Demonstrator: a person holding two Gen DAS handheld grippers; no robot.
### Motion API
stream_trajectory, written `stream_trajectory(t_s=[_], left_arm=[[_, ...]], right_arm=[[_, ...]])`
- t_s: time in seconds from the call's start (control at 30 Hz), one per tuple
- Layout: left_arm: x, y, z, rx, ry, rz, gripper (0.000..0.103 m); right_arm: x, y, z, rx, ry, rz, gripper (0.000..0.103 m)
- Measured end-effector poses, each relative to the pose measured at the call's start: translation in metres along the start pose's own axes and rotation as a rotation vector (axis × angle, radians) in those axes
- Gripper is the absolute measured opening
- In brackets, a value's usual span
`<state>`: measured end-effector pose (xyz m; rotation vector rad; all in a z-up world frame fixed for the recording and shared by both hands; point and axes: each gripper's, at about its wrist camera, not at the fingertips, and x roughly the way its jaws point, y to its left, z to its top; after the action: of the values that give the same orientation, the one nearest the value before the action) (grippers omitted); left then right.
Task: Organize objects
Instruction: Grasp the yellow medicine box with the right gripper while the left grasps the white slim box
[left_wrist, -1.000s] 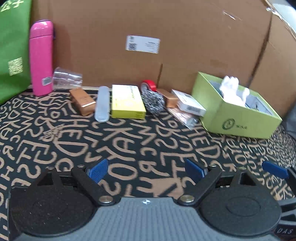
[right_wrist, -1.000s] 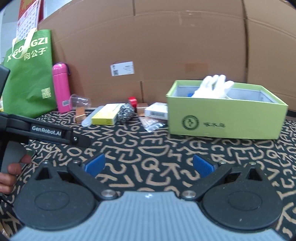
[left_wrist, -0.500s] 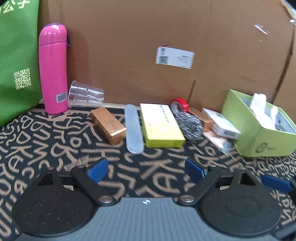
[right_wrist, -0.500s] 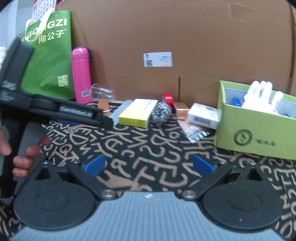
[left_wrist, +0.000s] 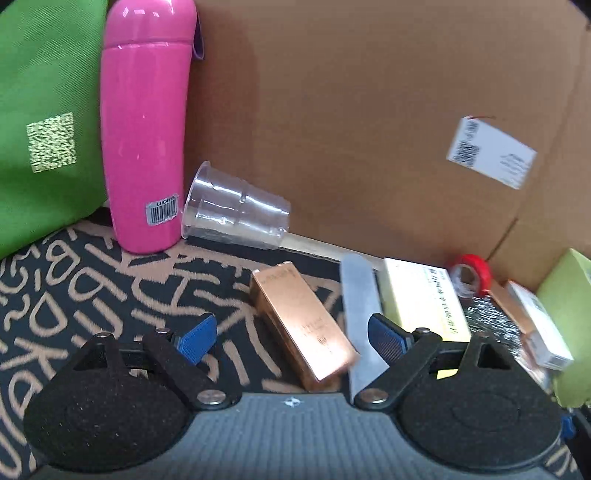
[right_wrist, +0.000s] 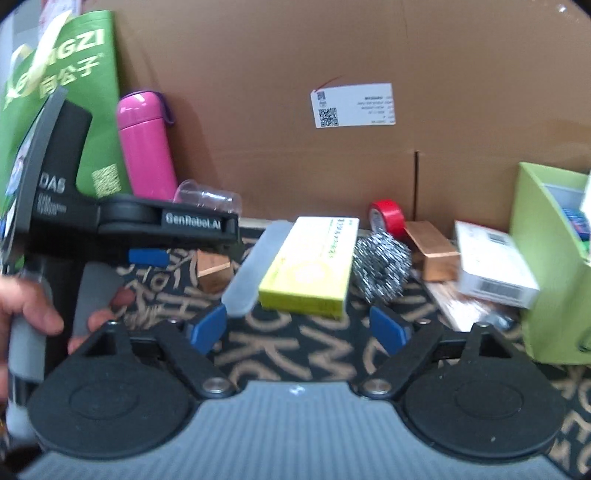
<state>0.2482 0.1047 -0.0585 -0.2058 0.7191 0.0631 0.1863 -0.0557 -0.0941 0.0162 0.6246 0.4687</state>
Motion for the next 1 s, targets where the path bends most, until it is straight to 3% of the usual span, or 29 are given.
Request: stream_trajectory(t_s=[0.1, 0.2, 0.23, 0.3, 0.47, 0.73, 1.0], left_arm=[[0.007, 0.007, 0.001, 0.016, 0.014, -0.017, 0.076], [0.004, 0.011, -0.001, 0.08, 0.002, -0.014, 0.055], [0.003, 0.011, -0.002, 0.109, -0.001, -0.012, 0.045], [-0.001, 0.015, -0.005, 0.146, -0.003, -0.013, 0.036], [-0.018, 0.017, -0.014, 0.194, 0.027, -0.059, 0.035], [-0.08, -0.014, -0.067, 0.342, 0.107, -0.274, 0.034], [-0.128, -0.051, -0.129, 0.482, 0.149, -0.409, 0.034]], right_arm=[[0.022, 0.0, 0.008, 0.012, 0.016, -0.02, 0.086], [0.04, 0.001, 0.012, 0.012, 0.025, -0.046, 0.086], [0.045, 0.001, 0.013, 0.01, 0.026, -0.058, 0.084], [0.054, -0.001, 0.012, 0.003, 0.038, -0.079, 0.071], [0.043, -0.004, 0.004, -0.011, 0.045, -0.064, 0.068], [-0.036, -0.024, -0.035, -0.038, 0.08, 0.031, 0.068], [-0.141, -0.041, -0.083, -0.083, 0.094, -0.033, 0.068]])
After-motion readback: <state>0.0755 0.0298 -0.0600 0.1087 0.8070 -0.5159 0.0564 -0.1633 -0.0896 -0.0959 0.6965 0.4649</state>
